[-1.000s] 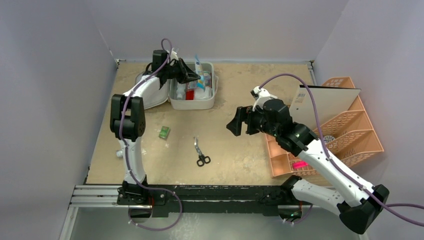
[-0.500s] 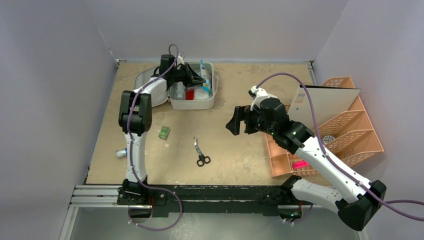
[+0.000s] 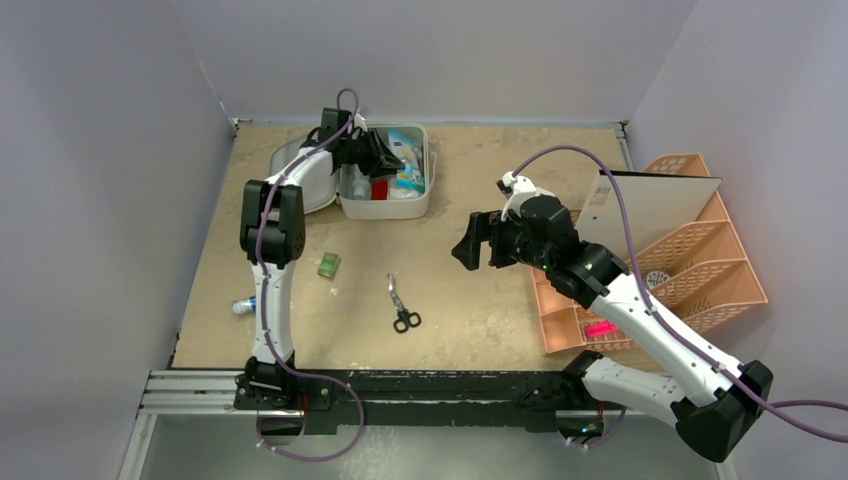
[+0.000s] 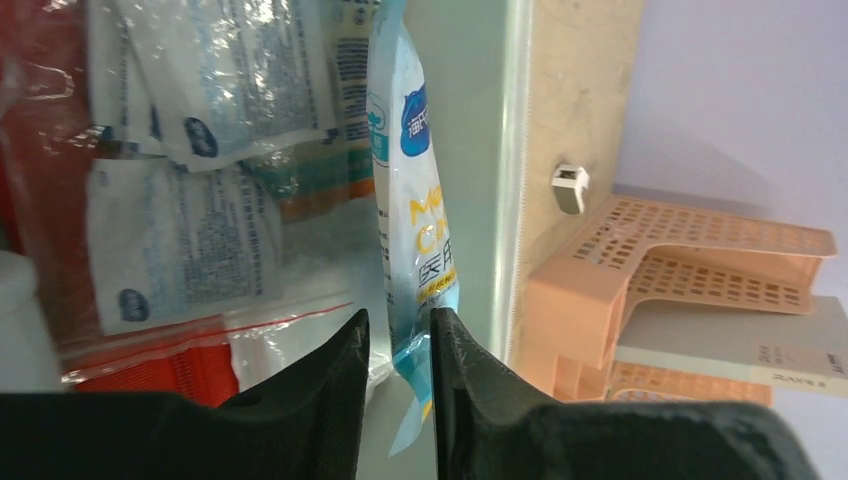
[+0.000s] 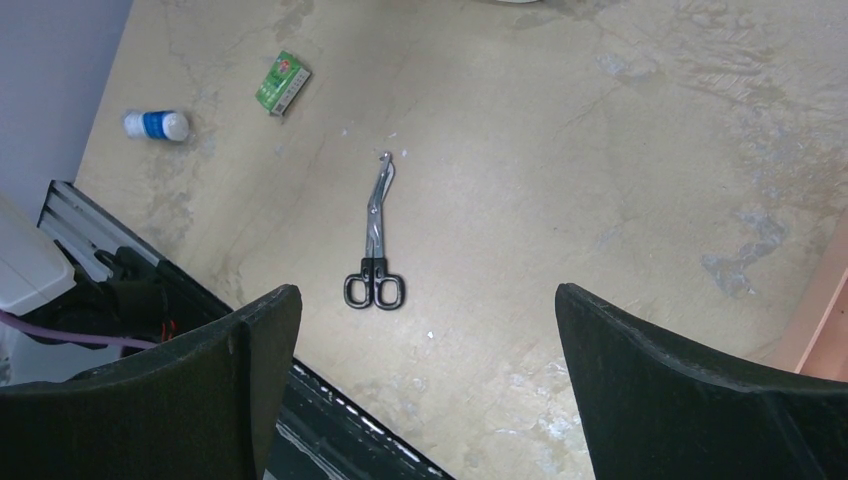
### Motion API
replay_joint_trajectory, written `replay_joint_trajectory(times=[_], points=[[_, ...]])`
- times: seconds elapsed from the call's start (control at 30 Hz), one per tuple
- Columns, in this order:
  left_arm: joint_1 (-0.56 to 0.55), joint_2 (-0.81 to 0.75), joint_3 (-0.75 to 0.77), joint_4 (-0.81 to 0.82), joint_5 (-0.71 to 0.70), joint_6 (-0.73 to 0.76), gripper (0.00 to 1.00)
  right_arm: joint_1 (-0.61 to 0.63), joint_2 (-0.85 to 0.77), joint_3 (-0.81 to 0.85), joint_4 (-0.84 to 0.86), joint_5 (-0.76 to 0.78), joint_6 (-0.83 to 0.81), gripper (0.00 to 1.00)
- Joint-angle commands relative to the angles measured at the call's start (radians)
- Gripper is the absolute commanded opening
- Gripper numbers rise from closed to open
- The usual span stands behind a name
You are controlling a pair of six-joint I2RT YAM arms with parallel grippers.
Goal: Organize the medicine kit
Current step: Place the medical item at the medicine box.
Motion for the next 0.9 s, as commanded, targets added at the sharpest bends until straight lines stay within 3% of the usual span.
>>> replay_joint_trajectory(times=[0.0,0.13,0.57,0.87], points=[[0.008,-0.004,0.073,-0.094,-0.079,0.111,0.27,-0.002,-0.014,0.018,0.022,0.019,-0.013,0.99],[0.005,-0.001,0.097,-0.130,-0.118,0.161,0.27,-0.002,-0.017,0.008,0.026,0.019,-0.009,0.99],[0.002,0.061,0.187,-0.181,-0.092,0.285,0.02,-0.004,0.016,0.011,0.038,0.019,-0.009,0.99],[-0.001,0.052,0.168,-0.117,0.109,0.320,0.00,-0.003,0.026,0.022,0.032,0.014,-0.018,0.99]])
